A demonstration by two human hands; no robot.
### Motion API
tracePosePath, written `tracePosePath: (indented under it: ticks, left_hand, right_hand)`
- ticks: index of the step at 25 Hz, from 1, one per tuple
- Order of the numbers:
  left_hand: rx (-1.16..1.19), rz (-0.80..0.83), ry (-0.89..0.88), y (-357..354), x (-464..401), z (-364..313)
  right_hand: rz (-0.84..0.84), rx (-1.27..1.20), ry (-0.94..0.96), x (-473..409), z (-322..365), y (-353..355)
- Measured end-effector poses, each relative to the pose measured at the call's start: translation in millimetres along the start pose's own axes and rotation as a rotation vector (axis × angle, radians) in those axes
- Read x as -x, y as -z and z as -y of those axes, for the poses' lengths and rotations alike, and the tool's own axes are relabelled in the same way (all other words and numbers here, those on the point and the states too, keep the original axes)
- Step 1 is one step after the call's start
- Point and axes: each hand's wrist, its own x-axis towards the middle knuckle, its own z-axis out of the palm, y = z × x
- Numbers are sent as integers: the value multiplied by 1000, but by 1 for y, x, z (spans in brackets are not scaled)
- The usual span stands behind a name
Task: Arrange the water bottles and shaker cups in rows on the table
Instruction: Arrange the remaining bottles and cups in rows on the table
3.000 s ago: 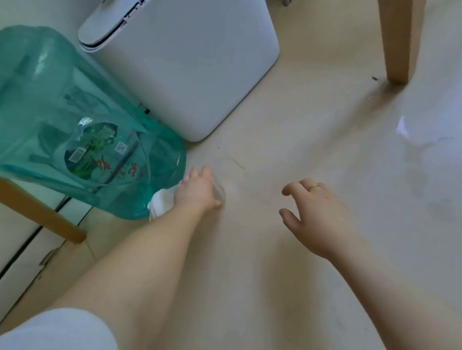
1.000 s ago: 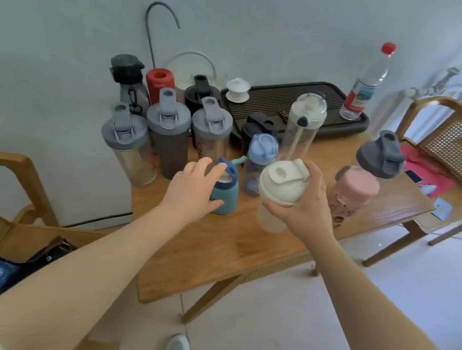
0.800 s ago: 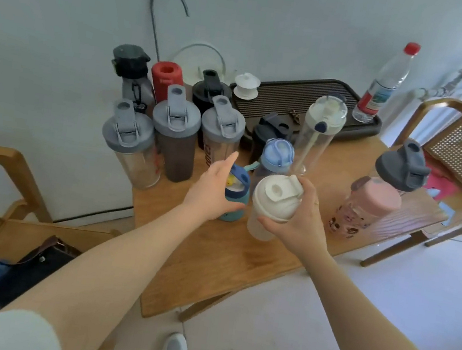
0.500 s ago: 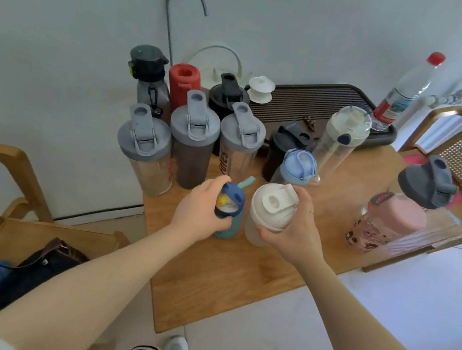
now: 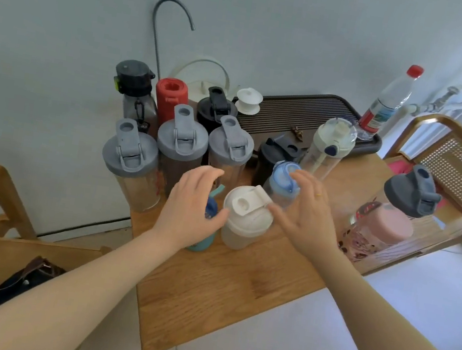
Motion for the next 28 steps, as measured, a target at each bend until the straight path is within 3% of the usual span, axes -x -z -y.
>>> tracePosePath:
  ticks: [2,4,6,10,16,21,23,26,28]
  left_hand:
    - [37,-40,-83,4,-20,-26]
    - [65,-42,-133,3,-42,-51]
    - [72,-36,-152,-1,-61,-69]
    - [107,-15,-58,-19,-86,-92]
    - [183,-38,110,-52,-112,-119]
    - [245,25,124,-91,-146,-163]
    - [329,-38,83,-105,-158,-184]
    - [370,-117,67,-115,-162,-208]
    - [395,-95,89,-121,-158,-213]
  right_hand:
    - [-150,-36,-78,-33,-20,25]
    - [-188,-101,-218,-73,-44,45]
    - [-121,-176,-318,-108,-65,57]
    - [167,-142,-363,-149,-92,60]
    - [177,-149,-242,-149,-108,66]
    - [87,-275,60,-132,-116,129]
    - [82,-369,147,-124,-116,160]
    - [196,-470,253,-112,-128,188]
    - [328,-532,188,-104,-157,199]
